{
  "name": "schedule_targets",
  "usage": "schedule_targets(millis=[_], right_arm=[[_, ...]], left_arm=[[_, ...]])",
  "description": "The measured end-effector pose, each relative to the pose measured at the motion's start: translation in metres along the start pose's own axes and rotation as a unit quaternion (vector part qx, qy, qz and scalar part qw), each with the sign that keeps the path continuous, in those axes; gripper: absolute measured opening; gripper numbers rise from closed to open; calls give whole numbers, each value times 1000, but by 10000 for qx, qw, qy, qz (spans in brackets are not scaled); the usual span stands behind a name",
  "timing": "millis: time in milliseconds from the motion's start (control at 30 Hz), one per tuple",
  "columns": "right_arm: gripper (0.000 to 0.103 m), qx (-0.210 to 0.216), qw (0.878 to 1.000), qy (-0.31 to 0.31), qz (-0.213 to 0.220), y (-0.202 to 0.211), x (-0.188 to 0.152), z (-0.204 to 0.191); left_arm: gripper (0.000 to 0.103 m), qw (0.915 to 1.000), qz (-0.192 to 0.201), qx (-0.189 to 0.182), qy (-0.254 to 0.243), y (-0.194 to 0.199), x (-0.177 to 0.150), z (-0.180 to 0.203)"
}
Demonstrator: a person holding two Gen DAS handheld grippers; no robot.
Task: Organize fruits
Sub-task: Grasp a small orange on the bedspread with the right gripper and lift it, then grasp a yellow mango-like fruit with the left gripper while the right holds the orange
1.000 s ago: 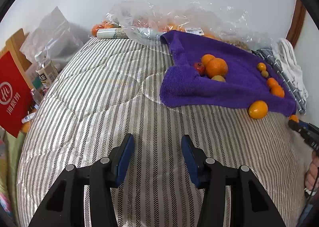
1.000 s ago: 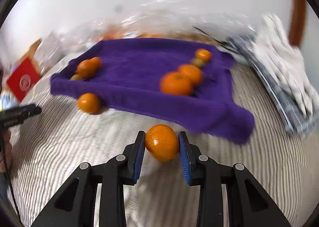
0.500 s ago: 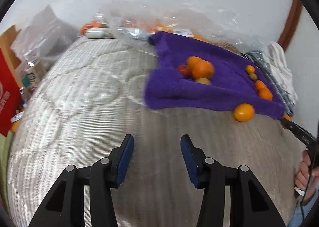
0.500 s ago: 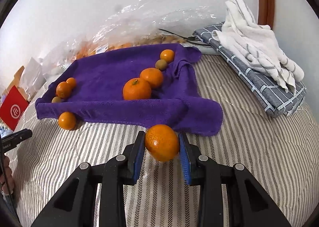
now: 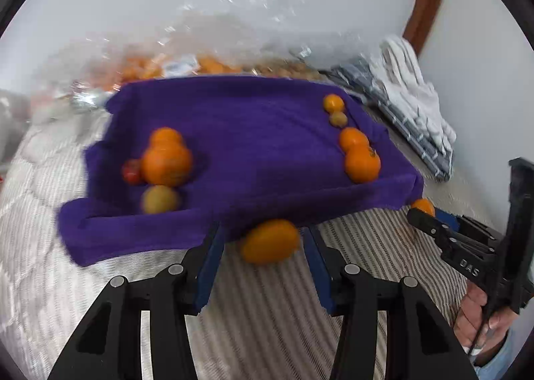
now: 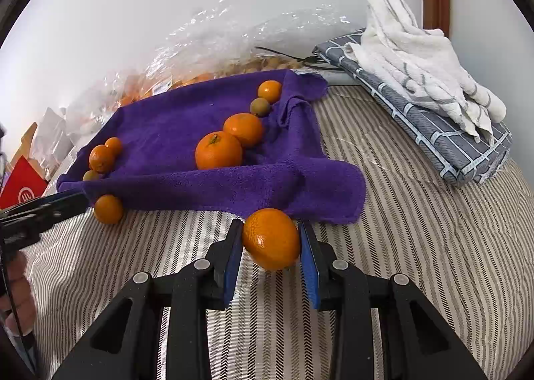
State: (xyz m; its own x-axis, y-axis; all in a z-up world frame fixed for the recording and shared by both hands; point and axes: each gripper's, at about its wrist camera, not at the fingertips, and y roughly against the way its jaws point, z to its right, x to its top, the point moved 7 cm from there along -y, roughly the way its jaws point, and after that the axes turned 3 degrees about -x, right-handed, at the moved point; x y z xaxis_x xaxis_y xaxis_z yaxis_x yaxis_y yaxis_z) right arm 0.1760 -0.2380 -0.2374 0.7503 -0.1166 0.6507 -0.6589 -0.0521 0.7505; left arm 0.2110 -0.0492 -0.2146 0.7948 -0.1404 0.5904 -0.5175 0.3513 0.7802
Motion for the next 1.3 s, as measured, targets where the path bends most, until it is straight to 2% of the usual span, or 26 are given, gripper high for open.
schedule_targets(millis=[133, 300, 567, 633, 667, 1033, 1300], right_arm=[[33, 32, 10000, -3, -22, -2, 0, 1], [33, 35, 9999, 85, -60, -5, 1, -2], [33, 51, 9999, 98, -81, -6, 1, -3], [33, 52, 9999, 129, -82, -6, 1, -3], [33, 62, 9999, 140, -78, -6, 1, -3], [33, 254, 9993, 215, -188, -9, 0, -5], [33, 429, 9987, 225, -127, -6, 1, -8]], left_arm=[[47, 9999, 0, -136, -12, -11, -4, 5], [48, 9998, 12, 73, -209, -20, -9, 2], [47, 9999, 28, 22, -131, -24, -8, -1], [39, 9999, 48, -34, -140, -23, -8, 0], [39, 9999, 65, -83, -134, -22, -8, 0], [39, 9971, 543, -527, 37, 2, 0, 3], [39, 9940, 926, -530, 250, 23, 12, -10]])
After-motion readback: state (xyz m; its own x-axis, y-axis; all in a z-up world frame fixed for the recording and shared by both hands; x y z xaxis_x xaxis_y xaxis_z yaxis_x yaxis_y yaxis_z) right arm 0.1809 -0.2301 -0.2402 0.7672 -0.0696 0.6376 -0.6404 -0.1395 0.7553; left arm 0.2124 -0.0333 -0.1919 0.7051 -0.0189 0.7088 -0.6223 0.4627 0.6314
